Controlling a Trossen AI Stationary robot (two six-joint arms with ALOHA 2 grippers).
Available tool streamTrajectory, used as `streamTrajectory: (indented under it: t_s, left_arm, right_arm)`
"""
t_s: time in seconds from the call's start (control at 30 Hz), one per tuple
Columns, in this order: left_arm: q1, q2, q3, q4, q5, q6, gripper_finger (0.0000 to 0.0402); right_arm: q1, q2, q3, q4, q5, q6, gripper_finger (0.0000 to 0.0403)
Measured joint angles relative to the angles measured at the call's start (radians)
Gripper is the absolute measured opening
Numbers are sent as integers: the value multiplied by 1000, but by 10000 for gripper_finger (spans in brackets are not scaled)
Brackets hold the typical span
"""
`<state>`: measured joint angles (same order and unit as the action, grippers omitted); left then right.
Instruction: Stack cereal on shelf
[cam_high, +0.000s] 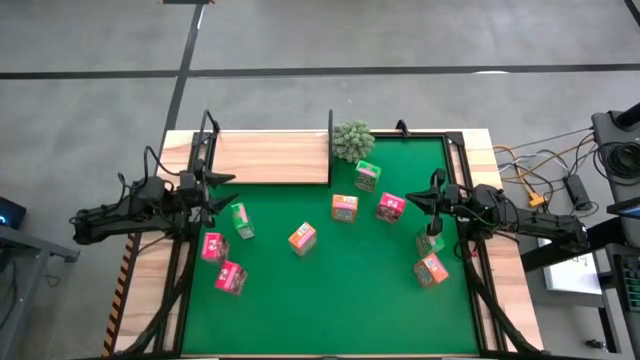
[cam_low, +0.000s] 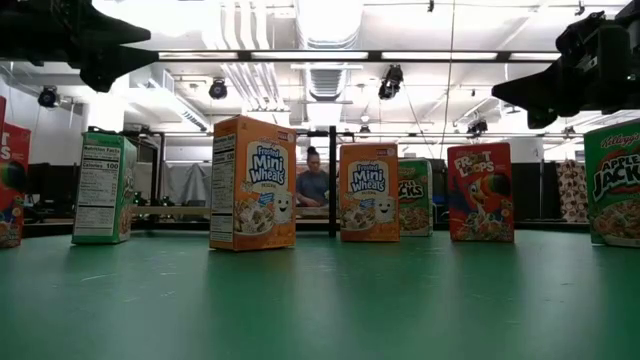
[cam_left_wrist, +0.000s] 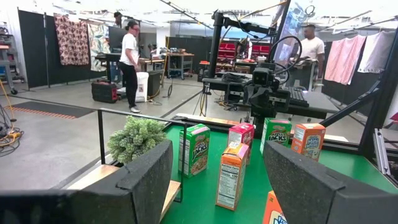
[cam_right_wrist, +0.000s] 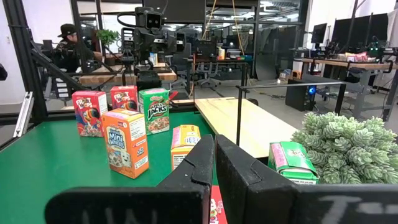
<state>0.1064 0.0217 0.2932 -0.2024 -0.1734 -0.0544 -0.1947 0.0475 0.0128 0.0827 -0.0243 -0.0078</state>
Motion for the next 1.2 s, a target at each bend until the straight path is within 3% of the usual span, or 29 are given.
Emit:
streamTrajectory:
  t_s: [0.33, 0.57, 0.73, 0.87, 0.93, 1.2]
  left_arm:
    - [0, 0, 0, 0, 0, 0, 236]
    - [0, 0, 0, 0, 0, 0, 236]
    - [0, 0, 0, 2, 0, 0, 236]
    - [-1, 3, 0, 17, 1, -155, 236]
    - [-1, 10, -1, 58, 0, -217, 236]
    - [-1, 101, -13, 403, 1, -217, 236]
  right_arm:
    - [0, 0, 0, 0, 0, 3, 9]
    - [0, 0, 0, 0, 0, 161, 9]
    - [0, 0, 0, 4, 0, 167, 9]
    - [0, 0, 0, 5, 0, 190, 9]
    - [0, 0, 0, 32, 7, 195, 9]
    - [0, 54, 0, 273, 58, 189, 9]
